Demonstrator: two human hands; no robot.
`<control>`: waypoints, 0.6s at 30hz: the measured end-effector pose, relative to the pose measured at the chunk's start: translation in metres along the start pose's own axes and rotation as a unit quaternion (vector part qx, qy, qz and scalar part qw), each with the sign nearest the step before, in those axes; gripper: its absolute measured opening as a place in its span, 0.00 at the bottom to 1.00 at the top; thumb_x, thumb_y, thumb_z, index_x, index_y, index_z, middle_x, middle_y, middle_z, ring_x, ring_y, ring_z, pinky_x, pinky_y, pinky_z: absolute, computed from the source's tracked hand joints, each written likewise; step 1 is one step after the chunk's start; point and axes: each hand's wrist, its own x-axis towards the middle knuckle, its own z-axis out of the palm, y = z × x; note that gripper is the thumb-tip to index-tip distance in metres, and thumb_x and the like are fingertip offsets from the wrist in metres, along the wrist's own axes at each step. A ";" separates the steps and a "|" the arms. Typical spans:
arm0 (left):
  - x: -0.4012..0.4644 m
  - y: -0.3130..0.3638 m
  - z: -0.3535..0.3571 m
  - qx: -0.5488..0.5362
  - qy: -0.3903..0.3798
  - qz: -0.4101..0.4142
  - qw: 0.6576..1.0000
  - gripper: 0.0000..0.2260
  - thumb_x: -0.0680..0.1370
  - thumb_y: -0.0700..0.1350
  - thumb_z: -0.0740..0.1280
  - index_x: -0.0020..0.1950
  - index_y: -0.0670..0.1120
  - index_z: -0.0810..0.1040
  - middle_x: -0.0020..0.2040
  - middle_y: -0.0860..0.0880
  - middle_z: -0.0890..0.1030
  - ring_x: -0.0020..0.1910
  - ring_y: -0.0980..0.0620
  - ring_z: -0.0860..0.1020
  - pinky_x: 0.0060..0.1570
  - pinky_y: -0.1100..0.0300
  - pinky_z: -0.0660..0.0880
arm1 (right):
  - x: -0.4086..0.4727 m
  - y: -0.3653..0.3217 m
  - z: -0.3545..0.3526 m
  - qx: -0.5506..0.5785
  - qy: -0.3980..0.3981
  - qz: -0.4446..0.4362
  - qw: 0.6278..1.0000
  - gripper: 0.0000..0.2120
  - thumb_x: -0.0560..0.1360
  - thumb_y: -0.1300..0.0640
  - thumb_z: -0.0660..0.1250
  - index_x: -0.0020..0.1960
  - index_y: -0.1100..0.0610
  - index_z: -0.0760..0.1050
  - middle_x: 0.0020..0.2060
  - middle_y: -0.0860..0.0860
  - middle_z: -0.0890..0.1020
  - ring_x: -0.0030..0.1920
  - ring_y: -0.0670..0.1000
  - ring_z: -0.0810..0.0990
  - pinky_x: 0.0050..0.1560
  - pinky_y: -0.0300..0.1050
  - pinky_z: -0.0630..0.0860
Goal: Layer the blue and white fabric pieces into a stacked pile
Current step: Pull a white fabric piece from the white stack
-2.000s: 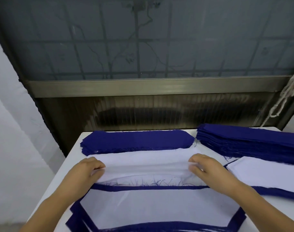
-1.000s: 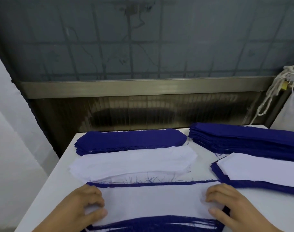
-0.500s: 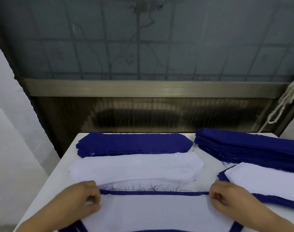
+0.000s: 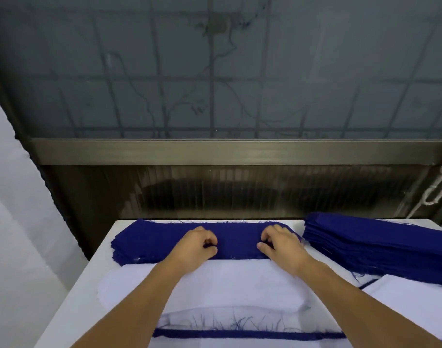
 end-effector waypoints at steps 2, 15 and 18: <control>0.009 -0.007 0.000 -0.030 -0.021 -0.017 0.999 0.04 0.77 0.48 0.69 0.51 0.56 0.78 0.51 0.56 0.74 0.49 0.56 0.76 0.49 0.68 0.73 | 0.006 0.004 0.005 -0.030 -0.004 -0.032 0.999 0.03 0.79 0.47 0.63 0.51 0.45 0.71 0.51 0.43 0.74 0.51 0.44 0.72 0.52 0.38 0.72; 0.029 -0.002 0.004 -0.015 -0.053 -0.049 0.997 0.09 0.70 0.58 0.74 0.42 0.57 0.76 0.44 0.58 0.75 0.44 0.56 0.76 0.36 0.68 0.69 | 0.036 0.009 -0.009 -0.149 -0.163 -0.059 0.973 0.15 0.80 0.63 0.61 0.66 0.57 0.68 0.63 0.56 0.74 0.62 0.55 0.74 0.62 0.45 0.72; 0.030 -0.002 0.002 -0.019 -0.052 -0.051 0.997 0.06 0.73 0.57 0.71 0.43 0.57 0.77 0.42 0.58 0.76 0.42 0.56 0.76 0.37 0.67 0.69 | 0.041 0.010 -0.008 -0.144 -0.162 -0.063 0.974 0.13 0.81 0.63 0.58 0.65 0.58 0.69 0.61 0.57 0.75 0.60 0.56 0.75 0.61 0.45 0.72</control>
